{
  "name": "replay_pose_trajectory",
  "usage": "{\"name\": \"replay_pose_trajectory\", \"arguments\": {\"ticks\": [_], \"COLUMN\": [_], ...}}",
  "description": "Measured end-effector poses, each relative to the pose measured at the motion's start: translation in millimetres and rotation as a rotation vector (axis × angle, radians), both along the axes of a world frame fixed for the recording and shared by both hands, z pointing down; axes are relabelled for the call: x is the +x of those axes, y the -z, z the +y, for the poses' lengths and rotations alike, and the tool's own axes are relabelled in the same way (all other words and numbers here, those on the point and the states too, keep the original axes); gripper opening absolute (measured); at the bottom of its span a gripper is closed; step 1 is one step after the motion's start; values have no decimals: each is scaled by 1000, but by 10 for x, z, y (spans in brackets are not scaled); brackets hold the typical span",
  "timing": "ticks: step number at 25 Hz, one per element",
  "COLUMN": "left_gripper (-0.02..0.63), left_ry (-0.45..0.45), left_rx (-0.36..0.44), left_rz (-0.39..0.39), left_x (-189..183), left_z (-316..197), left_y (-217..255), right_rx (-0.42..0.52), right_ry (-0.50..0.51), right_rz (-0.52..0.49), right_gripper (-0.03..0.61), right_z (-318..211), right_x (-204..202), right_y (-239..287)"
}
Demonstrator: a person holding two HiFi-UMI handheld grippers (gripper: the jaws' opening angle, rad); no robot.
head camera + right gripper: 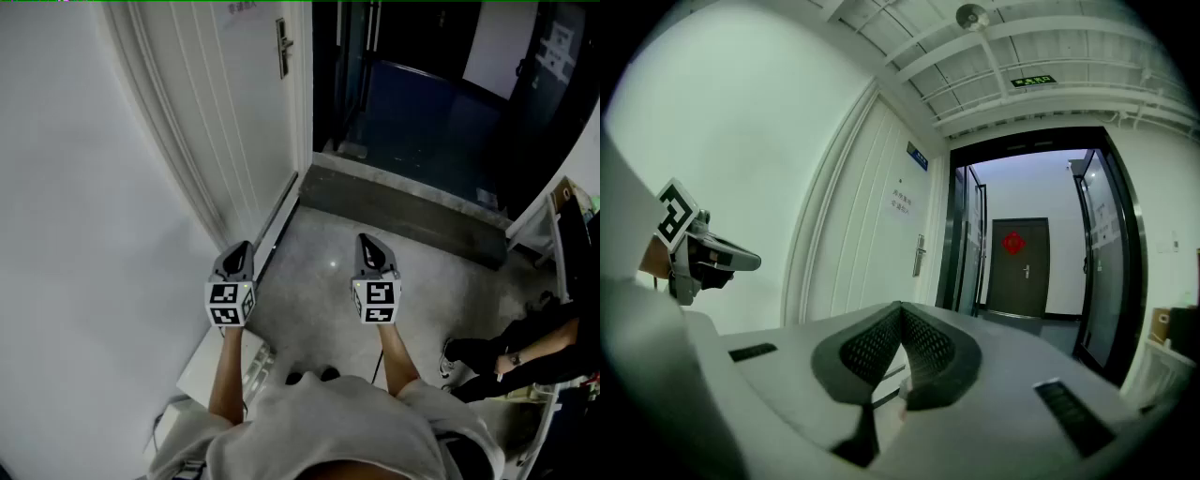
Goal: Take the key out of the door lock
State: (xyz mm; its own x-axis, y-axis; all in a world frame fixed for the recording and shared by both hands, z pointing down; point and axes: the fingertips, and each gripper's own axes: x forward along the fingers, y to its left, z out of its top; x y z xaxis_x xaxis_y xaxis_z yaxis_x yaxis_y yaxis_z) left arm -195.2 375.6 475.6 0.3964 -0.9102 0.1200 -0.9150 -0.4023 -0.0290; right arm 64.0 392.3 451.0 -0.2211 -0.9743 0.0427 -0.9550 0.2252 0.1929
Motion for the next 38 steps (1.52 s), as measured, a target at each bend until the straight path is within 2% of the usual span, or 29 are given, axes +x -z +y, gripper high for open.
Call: {"name": "replay_pose_trajectory", "arguments": {"ticks": [12, 28, 38], "left_gripper": [18, 18, 18], "left_ry": [5, 29, 12], "left_rx": [1, -23, -44], "left_rz": [-15, -20, -18], "left_x": [305, 872, 920], "left_z": [-99, -66, -453], "left_y": [-6, -161, -299], "right_rx": [-1, -5, -27], "right_ry": [4, 71, 70], "right_rz": [-15, 9, 30], "right_gripper": [23, 23, 23], "right_z": [-82, -102, -436], "right_x": [298, 730, 735], "right_y": [-51, -148, -285]}}
